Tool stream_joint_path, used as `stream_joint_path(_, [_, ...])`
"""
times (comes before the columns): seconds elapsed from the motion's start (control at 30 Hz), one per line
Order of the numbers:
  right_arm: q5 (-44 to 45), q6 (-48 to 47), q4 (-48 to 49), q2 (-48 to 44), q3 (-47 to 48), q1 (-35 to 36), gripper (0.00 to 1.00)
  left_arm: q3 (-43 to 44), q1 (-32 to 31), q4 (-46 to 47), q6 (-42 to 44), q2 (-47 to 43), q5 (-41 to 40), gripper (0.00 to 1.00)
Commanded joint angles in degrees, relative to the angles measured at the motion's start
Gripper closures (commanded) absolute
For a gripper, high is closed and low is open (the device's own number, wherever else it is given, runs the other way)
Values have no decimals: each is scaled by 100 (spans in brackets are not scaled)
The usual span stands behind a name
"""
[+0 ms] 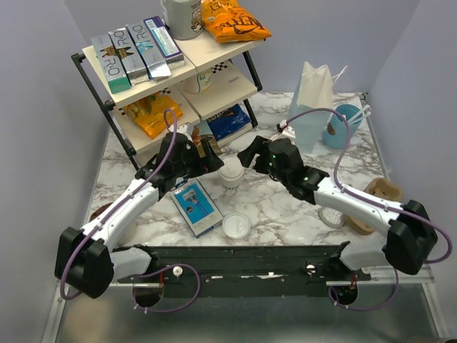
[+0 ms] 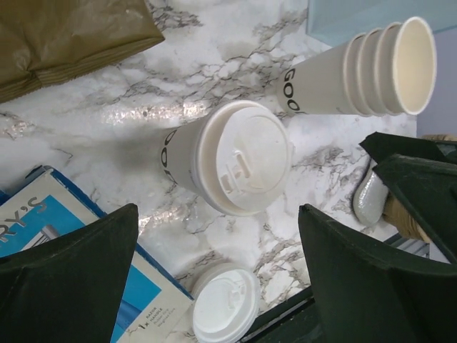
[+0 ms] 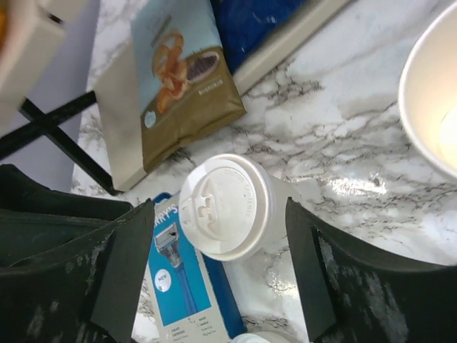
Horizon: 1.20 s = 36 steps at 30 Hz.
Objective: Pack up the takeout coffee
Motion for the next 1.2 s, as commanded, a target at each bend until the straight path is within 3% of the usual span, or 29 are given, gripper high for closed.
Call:
stream_joint_path(0.0, [489, -1009, -264, -842, 146, 29, 16, 341, 25, -707, 262, -675, -466, 1])
stream_joint_path(0.17, [716, -1661, -431, -1819, -230, 29, 0, 175, 25, -1304, 254, -1668, -863, 1])
stream_joint_path(0.27, [928, -2179, -431, -2531, -609, 29, 0, -97, 34, -1524, 122, -2152, -952, 1])
stream_joint_path(0.37, [498, -2646, -894, -3092, -663, 29, 0, -423, 34, -1542, 8, -2504, -803, 1])
stream_joint_path(0.6, [1340, -3032, -1301, -3772, -628, 29, 0, -687, 42, -1920, -81, -2803, -1101, 1])
stream_joint_path(0.77, [1780, -2762, -2685, -3158, 677, -32, 0, -722, 34, -1876, -81, -2821, -1057, 1])
stream_joint_path(0.87, [1615, -2655, -3364, -2481, 1417, -313, 0, -722, 34, -1876, -81, -2821, -1101, 1])
stream_joint_path(1.0, [729, -2979, -3490, -1612, 2199, -1172, 1, -748, 34, -1859, -98, -2847, -1119, 1])
stream_joint_path(1.17, [981, -3507, -3586, -276, 3500, -1605, 2, -1142, 34, -1386, -230, -2874, -514, 1])
